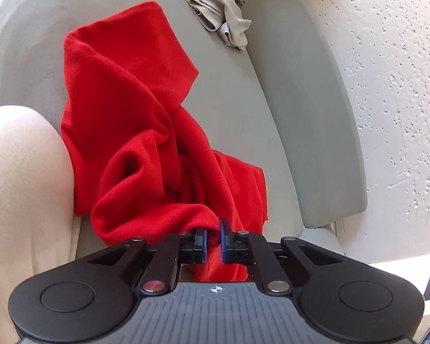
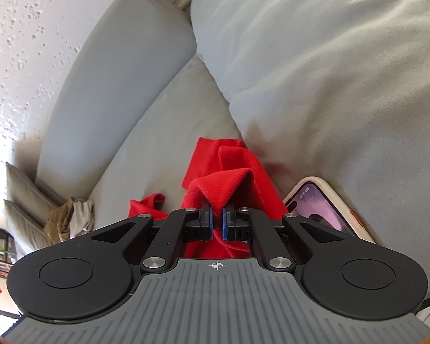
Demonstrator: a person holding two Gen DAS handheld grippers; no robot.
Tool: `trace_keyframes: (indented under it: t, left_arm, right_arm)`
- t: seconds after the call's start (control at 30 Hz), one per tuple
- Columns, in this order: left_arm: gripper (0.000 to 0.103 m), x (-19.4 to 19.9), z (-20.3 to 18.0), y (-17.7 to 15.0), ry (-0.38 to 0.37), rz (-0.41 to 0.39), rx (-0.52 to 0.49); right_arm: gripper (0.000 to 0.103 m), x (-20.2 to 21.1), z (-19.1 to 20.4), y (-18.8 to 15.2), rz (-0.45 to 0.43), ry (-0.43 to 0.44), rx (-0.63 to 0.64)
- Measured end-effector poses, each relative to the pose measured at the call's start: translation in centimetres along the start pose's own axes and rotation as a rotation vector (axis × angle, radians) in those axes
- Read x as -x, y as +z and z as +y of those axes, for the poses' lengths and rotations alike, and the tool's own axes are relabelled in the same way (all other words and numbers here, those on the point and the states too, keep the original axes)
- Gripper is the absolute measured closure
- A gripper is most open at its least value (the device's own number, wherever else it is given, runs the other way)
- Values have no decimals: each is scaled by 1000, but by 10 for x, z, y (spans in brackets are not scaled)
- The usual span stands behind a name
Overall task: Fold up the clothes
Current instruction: 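Lift the red shirt high with both tools and shake it out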
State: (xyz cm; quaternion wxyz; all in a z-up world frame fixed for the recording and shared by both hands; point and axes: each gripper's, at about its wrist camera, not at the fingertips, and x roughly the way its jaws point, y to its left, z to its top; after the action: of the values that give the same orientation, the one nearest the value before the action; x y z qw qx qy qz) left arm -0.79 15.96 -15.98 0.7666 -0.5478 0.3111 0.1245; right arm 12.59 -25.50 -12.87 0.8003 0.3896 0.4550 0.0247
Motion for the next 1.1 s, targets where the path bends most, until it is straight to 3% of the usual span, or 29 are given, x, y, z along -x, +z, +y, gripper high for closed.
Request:
trace_keyframes:
  t: [0.13,0.23,0.37,0.53,0.67,0.77,0.83,0.9,1.0,1.1]
  left_arm:
    - [99,5,-3,1,-27,15,-29]
    - [99,23,-11,10,-95,5,-23]
    - [99,76,-40,40,-244,-85,-45]
    - [99,169,-100,67,-502,-250,-151]
    - [99,231,-153,76,-741,-420,-271]
    - [99,272,-170,68,-813,-527,-342]
    - [99,285,-176,70,-858,-538,-347]
    - [99,293,-179,71,-904,-541,-348]
    - [99,302,-182,76,-959,-529,-342]
    - [99,306,-188,78,-949,-510,-355]
  right_arm:
    - [97,4,-1,-2,0,10,-10]
    - [97,17,-1,-3,-12,41,-24]
    - [98,47,5,2,-20,155,-73]
    - [98,119,51,19,-72,391,-52]
    - [98,214,105,17,-242,593,83]
    - [98,284,142,3,-416,643,233]
    - [98,314,159,-4,-450,636,293]
    - [98,344,165,-11,-493,697,316]
    - [98,390,172,-26,-610,734,378]
    - [97,420,180,-32,-648,741,420]
